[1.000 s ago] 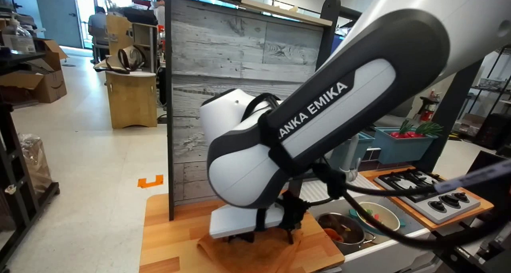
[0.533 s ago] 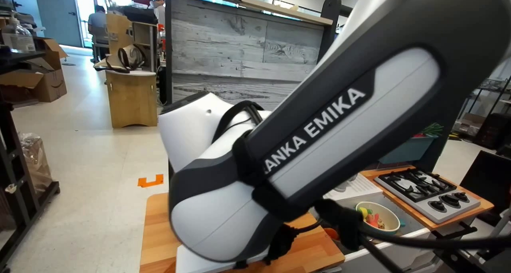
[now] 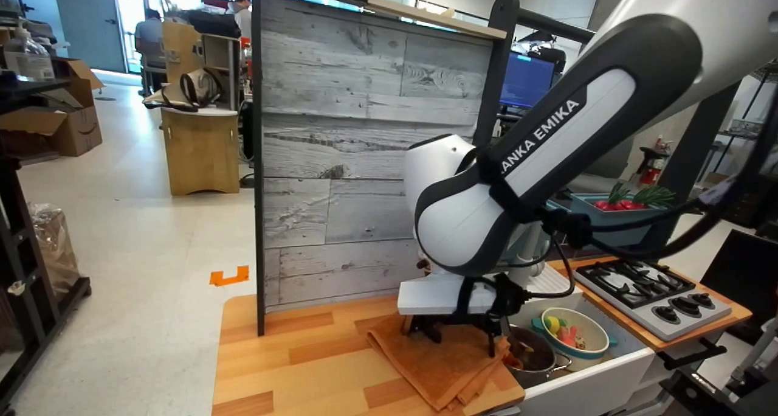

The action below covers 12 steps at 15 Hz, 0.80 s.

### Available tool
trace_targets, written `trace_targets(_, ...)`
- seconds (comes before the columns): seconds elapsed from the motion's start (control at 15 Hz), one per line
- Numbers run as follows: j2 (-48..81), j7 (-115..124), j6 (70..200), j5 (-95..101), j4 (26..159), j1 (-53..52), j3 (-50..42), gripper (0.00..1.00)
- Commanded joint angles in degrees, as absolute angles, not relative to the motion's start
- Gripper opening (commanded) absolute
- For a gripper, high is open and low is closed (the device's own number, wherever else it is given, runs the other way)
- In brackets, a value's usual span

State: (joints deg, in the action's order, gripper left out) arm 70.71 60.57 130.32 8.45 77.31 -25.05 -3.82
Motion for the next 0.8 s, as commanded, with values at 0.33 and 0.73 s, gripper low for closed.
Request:
trace_targets(0.33,71.7,53.9,136.5,4.8,77.0,-25.2,3.4,1.0)
trace_targets(0.73,71.7,53.1,144.9,5.8,76.6,-28.6,2.4,1.0)
